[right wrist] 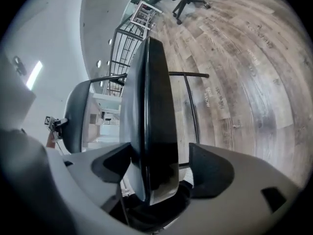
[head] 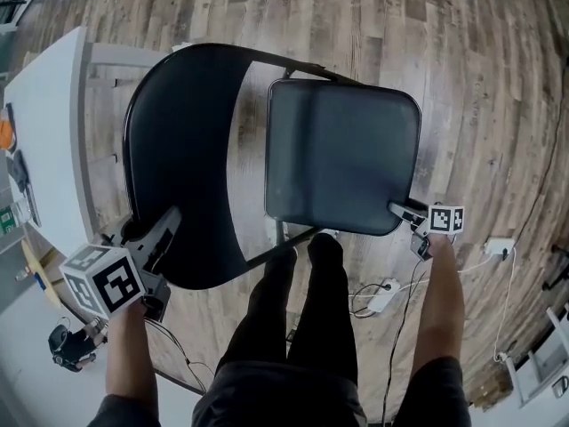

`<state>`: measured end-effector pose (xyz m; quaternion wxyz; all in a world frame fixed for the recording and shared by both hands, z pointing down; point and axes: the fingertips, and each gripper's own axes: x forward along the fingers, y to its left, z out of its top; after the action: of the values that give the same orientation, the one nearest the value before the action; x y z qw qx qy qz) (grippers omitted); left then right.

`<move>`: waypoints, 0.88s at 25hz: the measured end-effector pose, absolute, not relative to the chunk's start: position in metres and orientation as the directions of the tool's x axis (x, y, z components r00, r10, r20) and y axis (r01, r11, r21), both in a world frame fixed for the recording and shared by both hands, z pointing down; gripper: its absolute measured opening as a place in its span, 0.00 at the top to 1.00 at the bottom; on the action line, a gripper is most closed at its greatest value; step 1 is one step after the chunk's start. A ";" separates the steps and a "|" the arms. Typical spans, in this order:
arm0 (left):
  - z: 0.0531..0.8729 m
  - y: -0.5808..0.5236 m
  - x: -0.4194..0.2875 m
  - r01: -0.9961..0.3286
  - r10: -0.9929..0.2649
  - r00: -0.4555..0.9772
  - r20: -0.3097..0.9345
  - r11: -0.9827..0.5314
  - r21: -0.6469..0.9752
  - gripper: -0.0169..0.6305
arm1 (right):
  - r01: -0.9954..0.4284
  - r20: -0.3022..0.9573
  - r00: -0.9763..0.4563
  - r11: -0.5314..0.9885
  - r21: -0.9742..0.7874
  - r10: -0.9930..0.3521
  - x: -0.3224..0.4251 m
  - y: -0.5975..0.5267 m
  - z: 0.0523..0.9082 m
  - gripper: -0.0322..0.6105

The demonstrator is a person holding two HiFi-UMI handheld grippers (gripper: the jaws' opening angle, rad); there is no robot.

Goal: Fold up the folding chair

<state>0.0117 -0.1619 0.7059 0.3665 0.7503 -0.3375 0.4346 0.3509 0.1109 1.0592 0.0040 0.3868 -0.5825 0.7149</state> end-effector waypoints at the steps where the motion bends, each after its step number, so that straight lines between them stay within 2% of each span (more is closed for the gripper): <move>1: 0.705 -0.163 0.013 -0.825 -0.187 0.388 0.902 -0.506 0.250 0.76 | -0.407 0.517 -0.727 -0.323 -0.854 -0.452 0.346 0.110 1.057 0.41; 3: 0.703 -0.161 0.018 -0.827 -0.174 0.376 0.910 -0.507 0.245 0.76 | -0.290 0.410 -0.779 -0.308 -0.906 -0.474 0.328 0.103 1.049 0.41; 5: 0.704 -0.162 0.019 -0.827 -0.175 0.371 0.912 -0.508 0.240 0.76 | -0.254 0.346 -0.813 -0.249 -0.935 -0.469 0.314 0.093 1.049 0.41; 9: 0.705 -0.163 0.017 -0.830 -0.184 0.361 0.914 -0.510 0.226 0.76 | -0.299 0.366 -0.824 -0.217 -0.929 -0.433 0.311 0.093 1.060 0.41; 14: 0.705 -0.161 0.018 -0.830 -0.175 0.368 0.913 -0.504 0.238 0.76 | -0.358 0.412 -0.775 -0.205 -0.911 -0.479 0.314 0.094 1.060 0.41; 22: 0.685 -0.164 0.029 -0.824 -0.177 0.409 0.895 -0.494 0.279 0.78 | -0.346 0.407 -0.777 -0.214 -0.913 -0.480 0.314 0.086 1.033 0.43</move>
<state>0.0291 -0.1645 0.6846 0.3767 0.7502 -0.3336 0.4291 0.3138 0.0858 1.0330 -0.0474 0.3304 -0.6252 0.7055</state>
